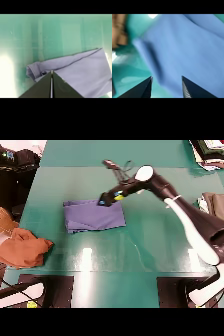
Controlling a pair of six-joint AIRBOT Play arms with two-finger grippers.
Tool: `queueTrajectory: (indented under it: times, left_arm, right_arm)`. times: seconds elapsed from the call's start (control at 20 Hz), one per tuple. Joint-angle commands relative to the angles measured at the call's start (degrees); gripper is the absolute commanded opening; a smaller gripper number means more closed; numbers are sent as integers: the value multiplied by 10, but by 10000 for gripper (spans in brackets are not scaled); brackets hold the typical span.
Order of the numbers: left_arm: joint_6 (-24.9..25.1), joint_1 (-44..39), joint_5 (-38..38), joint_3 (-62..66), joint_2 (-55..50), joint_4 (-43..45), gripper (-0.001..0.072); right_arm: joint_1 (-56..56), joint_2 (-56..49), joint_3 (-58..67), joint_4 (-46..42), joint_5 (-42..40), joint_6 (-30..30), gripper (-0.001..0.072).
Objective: Fold the shirts.
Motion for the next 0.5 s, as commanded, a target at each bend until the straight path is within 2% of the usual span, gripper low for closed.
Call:
queueTrajectory:
  times: [0.0, 0.05, 0.1, 0.15, 0.45]
  left_arm:
    - [0, 2, -11, 0, 1, -2, 23]
    - [0, 2, -10, 0, 1, -6, 23]
    - [0, 2, -7, 0, 0, -12, 23]
    - [0, 2, -2, 0, -1, -20, 23]
    - [0, 2, 6, 0, -5, -28, 23]
  right_arm:
    - [-99, 54, -110, -32, 24, 33, 413]
    - [-125, 61, -137, -29, 25, 33, 484]
    - [-147, 63, -157, -22, 26, 33, 609]
    - [-164, 63, -179, -2, 24, 33, 635]
    - [-170, 45, -259, 74, -36, 31, 620]
